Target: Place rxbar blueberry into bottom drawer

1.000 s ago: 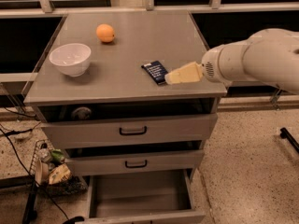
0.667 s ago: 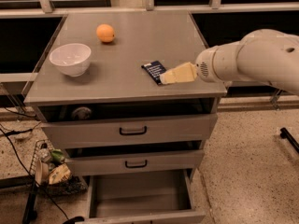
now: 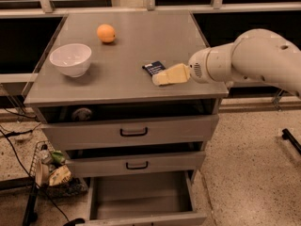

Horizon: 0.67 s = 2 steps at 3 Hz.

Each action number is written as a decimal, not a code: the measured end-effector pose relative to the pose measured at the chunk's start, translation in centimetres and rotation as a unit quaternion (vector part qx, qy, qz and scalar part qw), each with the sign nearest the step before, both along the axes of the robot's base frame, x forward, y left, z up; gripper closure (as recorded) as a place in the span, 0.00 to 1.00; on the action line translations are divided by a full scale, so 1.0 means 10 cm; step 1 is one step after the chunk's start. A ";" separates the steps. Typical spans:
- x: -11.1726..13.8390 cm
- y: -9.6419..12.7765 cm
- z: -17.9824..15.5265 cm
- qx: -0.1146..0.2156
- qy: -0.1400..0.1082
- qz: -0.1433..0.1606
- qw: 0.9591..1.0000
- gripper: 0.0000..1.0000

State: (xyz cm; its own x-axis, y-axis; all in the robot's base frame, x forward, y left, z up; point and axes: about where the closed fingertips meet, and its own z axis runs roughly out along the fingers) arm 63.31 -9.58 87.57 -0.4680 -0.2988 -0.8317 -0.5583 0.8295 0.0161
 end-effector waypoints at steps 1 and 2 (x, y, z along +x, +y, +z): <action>0.01 0.09 -0.03 0.011 -0.004 0.011 1.000 0.00; 0.04 0.16 -0.06 0.019 -0.024 0.020 0.999 0.00</action>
Offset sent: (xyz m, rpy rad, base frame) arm 0.0078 0.0181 -0.0090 0.0560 -0.0704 0.0439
